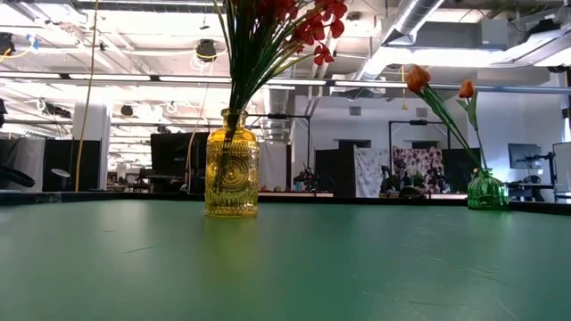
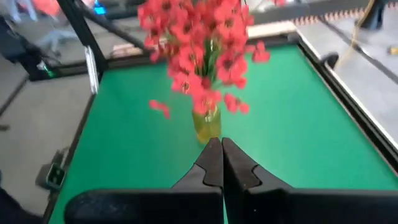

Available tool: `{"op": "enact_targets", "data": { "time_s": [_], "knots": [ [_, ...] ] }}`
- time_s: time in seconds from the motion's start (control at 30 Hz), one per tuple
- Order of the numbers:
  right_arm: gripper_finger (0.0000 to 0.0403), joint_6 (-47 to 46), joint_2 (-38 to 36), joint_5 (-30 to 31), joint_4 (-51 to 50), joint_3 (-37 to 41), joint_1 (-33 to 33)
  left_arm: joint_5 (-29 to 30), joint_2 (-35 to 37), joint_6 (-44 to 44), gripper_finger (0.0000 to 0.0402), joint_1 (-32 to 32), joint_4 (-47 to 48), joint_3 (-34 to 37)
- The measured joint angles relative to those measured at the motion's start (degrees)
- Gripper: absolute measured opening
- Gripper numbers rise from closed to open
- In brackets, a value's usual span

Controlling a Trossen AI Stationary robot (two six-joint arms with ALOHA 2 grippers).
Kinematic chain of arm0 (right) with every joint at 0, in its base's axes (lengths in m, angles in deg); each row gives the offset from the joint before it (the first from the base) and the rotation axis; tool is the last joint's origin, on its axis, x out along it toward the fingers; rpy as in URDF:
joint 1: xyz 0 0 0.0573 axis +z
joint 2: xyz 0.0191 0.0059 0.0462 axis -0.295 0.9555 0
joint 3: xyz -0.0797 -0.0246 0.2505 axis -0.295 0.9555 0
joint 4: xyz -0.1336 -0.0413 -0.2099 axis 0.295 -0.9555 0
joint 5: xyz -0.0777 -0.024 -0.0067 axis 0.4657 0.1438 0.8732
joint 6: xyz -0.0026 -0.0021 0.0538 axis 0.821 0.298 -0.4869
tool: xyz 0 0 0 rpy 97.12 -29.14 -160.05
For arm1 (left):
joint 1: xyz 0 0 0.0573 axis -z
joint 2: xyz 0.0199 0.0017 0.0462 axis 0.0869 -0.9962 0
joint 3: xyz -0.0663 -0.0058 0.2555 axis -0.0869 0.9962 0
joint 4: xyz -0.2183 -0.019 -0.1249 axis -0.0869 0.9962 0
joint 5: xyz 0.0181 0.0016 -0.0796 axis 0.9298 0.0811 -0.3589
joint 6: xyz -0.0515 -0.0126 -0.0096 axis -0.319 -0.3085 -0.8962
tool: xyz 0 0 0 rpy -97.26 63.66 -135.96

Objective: Sort flowers into vase by color
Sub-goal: Return to Home Position

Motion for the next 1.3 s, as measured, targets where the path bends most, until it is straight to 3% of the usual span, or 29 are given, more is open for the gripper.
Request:
{"op": "enact_targets", "data": {
  "time_s": [0.2, 0.4, 0.57, 0.77, 0.97, 1.3],
  "knots": [
    [0.0016, 3.2, -1.5, -12.9, 15.3, 8.1, -11.0, 0.8, 11.2, -2.1, 0.0137, 0.0, -8.9, 15.1],
    [0.0016, 3.0, -0.3, -20.9, 21.6, 12.4, -19.7, 5.4, 23.8, -3.7, 0.0137, 0.0, -19.7, 32.3],
    [0.0017, 3.0, 0.3, -21.9, 23.1, 14.7, -23.6, 9.4, 34.8, -6.1, 0.0137, -0.1, -23.4, 44.4],
    [0.0019, 0.0, -1.3, -23.6, 31.0, 21.6, -25.0, 9.5, 45.9, -10.4, 0.0137, -0.1, -31.7, 59.3],
    [0.0017, -4.0, -4.6, -23.5, 38.1, 28.2, -25.3, 12.8, 56.2, -12.8, 0.0137, -0.1, -32.0, 70.4],
    [0.0017, -7.3, -11.0, -19.6, 47.1, 36.7, -25.0, 9.2, 70.6, -22.6, 0.0137, 0.0, -38.7, 86.8]
  ]
}}
